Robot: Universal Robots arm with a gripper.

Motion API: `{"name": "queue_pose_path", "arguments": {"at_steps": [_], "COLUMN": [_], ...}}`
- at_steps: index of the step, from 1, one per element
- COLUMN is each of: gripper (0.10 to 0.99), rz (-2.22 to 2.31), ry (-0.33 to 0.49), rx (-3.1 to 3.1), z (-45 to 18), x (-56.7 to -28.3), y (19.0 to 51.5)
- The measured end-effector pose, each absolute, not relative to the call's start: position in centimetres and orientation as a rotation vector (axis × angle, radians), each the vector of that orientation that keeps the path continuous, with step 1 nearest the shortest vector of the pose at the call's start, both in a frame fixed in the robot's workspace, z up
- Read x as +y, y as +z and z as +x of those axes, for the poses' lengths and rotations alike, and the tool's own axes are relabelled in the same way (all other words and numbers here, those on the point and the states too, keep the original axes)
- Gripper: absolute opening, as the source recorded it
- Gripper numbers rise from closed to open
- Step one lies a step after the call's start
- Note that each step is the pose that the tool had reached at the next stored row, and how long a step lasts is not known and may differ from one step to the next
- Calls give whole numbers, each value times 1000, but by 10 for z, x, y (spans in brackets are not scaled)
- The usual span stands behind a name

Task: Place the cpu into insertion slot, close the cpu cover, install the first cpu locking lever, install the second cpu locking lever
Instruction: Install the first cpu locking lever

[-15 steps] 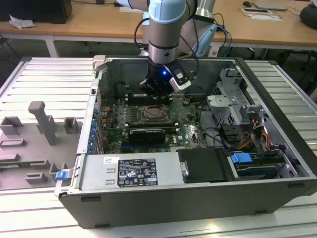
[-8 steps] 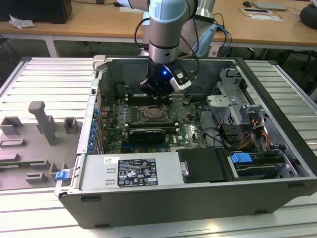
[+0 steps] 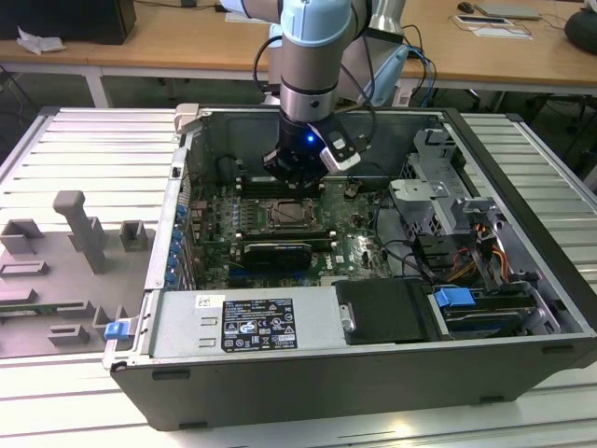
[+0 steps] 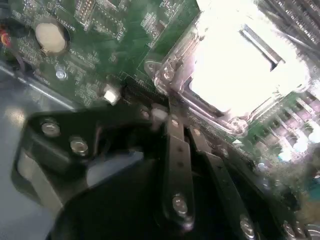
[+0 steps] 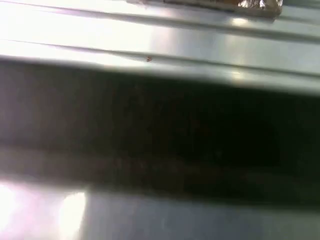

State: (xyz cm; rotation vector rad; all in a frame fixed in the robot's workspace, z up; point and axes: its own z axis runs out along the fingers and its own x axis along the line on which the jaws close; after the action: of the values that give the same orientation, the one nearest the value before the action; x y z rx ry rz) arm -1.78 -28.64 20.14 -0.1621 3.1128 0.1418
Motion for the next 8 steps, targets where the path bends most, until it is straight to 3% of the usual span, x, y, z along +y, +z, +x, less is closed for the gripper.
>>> {"name": "queue_pose_path", "arguments": {"at_steps": [8], "gripper": [106], "rz": [-162], "ry": [140], "rx": [3114], "z": [-17], "x": [-287], "y": [207]}}
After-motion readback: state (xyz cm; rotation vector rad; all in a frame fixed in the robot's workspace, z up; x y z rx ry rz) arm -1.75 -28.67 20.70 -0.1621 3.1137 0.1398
